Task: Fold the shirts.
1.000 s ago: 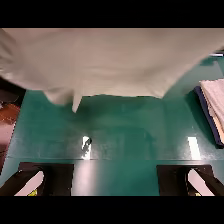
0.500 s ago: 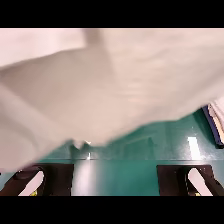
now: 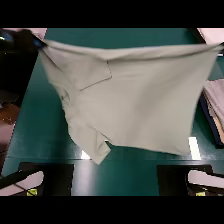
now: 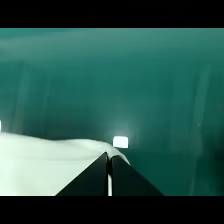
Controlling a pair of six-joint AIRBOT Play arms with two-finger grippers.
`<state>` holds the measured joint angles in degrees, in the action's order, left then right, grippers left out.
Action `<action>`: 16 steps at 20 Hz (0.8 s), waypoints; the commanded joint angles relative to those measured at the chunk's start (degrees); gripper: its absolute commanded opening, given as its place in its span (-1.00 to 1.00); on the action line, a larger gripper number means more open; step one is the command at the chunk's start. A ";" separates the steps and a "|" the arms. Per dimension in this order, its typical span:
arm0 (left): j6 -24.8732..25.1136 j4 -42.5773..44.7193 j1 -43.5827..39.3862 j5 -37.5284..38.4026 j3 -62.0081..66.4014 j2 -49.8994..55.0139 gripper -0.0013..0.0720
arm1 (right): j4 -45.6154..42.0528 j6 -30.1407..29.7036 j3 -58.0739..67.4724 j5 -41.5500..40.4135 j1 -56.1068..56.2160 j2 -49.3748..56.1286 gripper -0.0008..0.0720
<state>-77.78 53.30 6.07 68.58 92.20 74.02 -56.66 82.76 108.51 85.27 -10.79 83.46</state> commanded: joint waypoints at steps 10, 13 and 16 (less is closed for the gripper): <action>11.89 -9.11 0.15 -16.83 -1.60 19.02 -0.88 | -8.00 -0.50 -0.04 -18.73 6.62 19.54 -0.95; 9.73 4.07 -0.26 -5.11 -1.77 19.02 -0.89 | -10.69 -1.86 -0.09 -10.60 7.39 19.54 -0.95; 7.26 14.16 -0.68 1.09 -4.61 19.02 -0.89 | -18.49 -1.77 -0.17 -5.46 9.90 19.56 -0.95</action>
<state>-68.58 57.19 5.65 62.76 89.43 92.86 -69.01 81.43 108.40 74.61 -2.52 102.83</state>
